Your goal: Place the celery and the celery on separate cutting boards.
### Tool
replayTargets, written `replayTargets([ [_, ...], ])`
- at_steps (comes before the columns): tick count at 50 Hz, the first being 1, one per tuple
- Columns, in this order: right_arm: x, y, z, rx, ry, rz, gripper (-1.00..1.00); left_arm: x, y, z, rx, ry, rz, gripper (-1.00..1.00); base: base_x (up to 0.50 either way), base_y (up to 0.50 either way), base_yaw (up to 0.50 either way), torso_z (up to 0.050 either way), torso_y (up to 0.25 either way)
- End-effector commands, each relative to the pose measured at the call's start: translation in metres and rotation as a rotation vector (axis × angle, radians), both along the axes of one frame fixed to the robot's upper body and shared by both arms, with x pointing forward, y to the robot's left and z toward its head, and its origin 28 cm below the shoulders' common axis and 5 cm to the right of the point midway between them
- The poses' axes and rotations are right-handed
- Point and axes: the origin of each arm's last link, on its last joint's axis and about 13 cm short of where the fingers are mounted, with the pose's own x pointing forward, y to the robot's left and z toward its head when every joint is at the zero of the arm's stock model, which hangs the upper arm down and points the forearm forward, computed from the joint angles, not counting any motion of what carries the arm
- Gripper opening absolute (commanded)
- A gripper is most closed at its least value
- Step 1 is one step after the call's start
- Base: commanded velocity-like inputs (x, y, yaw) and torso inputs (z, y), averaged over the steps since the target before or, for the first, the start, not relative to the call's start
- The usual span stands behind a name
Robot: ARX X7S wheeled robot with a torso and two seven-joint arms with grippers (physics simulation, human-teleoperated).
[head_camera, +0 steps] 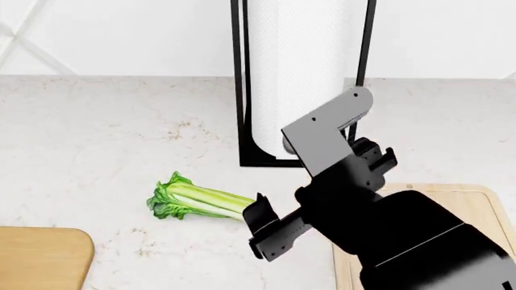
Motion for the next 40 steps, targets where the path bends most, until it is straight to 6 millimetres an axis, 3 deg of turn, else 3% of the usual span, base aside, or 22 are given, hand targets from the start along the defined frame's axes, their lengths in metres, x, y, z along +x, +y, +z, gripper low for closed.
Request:
replayTargets([
  [1,0.039,0.010,0.009,-0.098,0.160,0.156,1.00,0.000,-0.003,0.004,0.080,-0.093,-0.045,1.00,0.00,0.00,0.00,0.000,0.000],
  [8,0.054,0.018,0.007,-0.159,0.256,0.224,1.00,0.006,-0.003,-0.004,0.101,-0.097,-0.059,1.00,0.00,0.00,0.00,0.000,0.000],
  [9,0.057,0.019,0.007,-0.171,0.271,0.230,1.00,0.005,-0.002,-0.005,0.176,-0.081,-0.063,1.00,0.00,0.00,0.00,0.000,0.000],
  [27,0.084,0.036,-0.003,-0.184,0.311,0.262,1.00,0.007,-0.007,-0.006,0.146,-0.128,-0.072,1.00,0.00,0.00,0.00,0.000,0.000],
  [40,0.073,0.040,-0.023,-0.153,0.420,0.328,1.00,0.007,-0.007,-0.007,0.149,-0.128,-0.070,1.00,0.00,0.00,0.00,0.000,0.000],
])
